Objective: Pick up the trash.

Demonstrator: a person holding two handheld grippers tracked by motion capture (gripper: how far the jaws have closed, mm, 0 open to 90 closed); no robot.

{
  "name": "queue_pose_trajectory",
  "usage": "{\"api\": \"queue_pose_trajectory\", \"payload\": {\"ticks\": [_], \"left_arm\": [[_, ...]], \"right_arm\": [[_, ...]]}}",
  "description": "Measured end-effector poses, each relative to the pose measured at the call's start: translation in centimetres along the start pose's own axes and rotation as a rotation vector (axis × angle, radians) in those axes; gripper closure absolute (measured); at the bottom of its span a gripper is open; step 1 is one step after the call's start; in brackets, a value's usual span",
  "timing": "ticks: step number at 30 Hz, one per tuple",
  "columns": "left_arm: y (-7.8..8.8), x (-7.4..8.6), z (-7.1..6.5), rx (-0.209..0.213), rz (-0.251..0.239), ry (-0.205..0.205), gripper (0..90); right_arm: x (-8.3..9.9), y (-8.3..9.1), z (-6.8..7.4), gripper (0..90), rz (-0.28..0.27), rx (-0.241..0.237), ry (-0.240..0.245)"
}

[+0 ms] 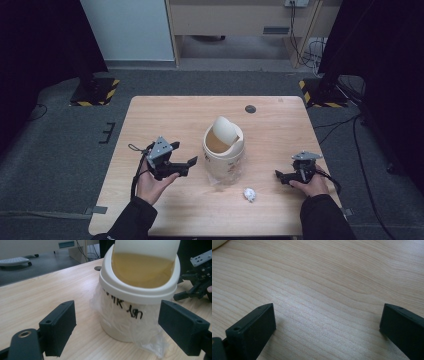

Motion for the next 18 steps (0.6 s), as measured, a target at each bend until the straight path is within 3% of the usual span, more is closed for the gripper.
{"api": "queue_pose_trajectory", "payload": {"ticks": [1, 4, 5, 13, 18], "left_arm": [[-0.1, 0.9, 0.1, -0.006, 0.015, -0.003, 14.4], [-0.3, 1.8, 0.1, -0.018, 0.051, -0.022, 14.8], [-0.5, 2.5, 0.0, -0.008, 0.067, -0.017, 15.3], [-1.0, 3.7, -1.1, 0.039, 0.101, -0.043, 15.7], [-1.5, 4.7, -2.6, 0.072, 0.15, -0.068, 16.2]], "right_arm": [[0.0, 0.0, 0.0, 0.6, -0.002, 0.001, 0.001], [0.0, 0.0, 0.0, 0.6, -0.001, 0.0, 0.0], [0.0, 0.0, 0.1, 0.6, 0.001, -0.001, 0.001], [0.0, 0.0, 0.1, 0.6, 0.001, -0.003, 0.001], [0.0, 0.0, 0.1, 0.6, 0.0, -0.004, 0.002]]}}
Point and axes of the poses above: each handheld gripper's, and its own axes: y roughly backward along the jaws, x roughly out of its underside, z roughly to its left, the point moved 2 cm from there along -y, roughly forward along the jaws, and after that the axes turned 13 degrees about -x, right-handed, at the moved point
